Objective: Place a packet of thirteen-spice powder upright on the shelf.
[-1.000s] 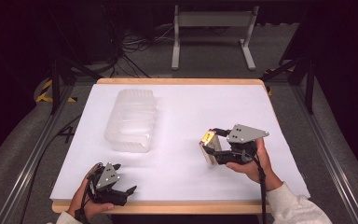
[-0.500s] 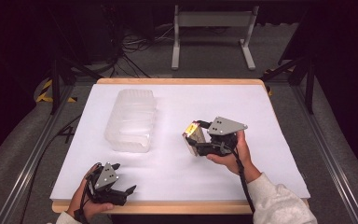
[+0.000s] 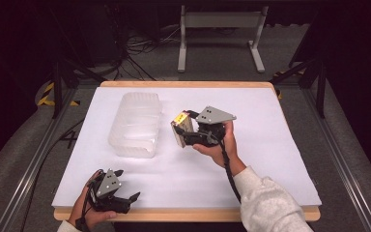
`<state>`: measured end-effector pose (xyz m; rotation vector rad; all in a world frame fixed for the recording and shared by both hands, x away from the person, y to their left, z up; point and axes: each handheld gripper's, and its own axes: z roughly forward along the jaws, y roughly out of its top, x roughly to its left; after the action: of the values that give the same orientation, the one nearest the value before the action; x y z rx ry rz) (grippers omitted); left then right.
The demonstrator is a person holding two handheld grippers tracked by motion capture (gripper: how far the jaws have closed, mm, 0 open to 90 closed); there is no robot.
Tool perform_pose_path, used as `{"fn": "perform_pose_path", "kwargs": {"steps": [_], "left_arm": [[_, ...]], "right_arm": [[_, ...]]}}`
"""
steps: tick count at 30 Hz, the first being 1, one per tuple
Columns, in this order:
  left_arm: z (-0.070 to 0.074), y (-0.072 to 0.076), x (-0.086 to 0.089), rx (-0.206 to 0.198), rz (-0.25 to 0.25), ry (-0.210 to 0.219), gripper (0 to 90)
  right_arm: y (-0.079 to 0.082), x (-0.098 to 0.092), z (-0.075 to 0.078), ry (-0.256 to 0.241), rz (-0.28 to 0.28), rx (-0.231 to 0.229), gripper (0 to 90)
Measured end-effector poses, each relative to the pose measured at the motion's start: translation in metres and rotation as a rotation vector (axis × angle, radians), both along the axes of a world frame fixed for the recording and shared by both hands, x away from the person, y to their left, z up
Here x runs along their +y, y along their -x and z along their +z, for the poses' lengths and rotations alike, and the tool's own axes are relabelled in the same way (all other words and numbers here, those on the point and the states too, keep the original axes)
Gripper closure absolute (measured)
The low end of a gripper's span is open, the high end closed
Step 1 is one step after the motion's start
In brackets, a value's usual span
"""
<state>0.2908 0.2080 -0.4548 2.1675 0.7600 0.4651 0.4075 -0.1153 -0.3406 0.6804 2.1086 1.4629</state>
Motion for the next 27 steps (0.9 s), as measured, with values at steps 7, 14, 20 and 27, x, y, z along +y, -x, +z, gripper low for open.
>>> {"fn": "perform_pose_path", "kwargs": {"steps": [7, 14, 20, 27], "left_arm": [[0.000, 0.004, 0.003, -0.002, 0.007, 0.003, 7.4], [0.000, 0.005, 0.006, -0.004, 0.012, 0.012, 7.4], [0.000, 0.006, 0.006, -0.002, 0.008, 0.014, 7.3], [0.000, 0.006, 0.006, -0.001, 0.000, 0.016, 7.4]], "right_arm": [[-0.014, 0.033, 0.003, -0.021, -0.007, -0.001, 32.9], [-0.024, 0.062, 0.001, -0.051, -0.043, 0.014, 32.8], [-0.031, 0.084, -0.005, -0.059, -0.068, 0.031, 32.8], [-0.035, 0.101, -0.009, -0.058, -0.101, 0.022, 32.8]]}}
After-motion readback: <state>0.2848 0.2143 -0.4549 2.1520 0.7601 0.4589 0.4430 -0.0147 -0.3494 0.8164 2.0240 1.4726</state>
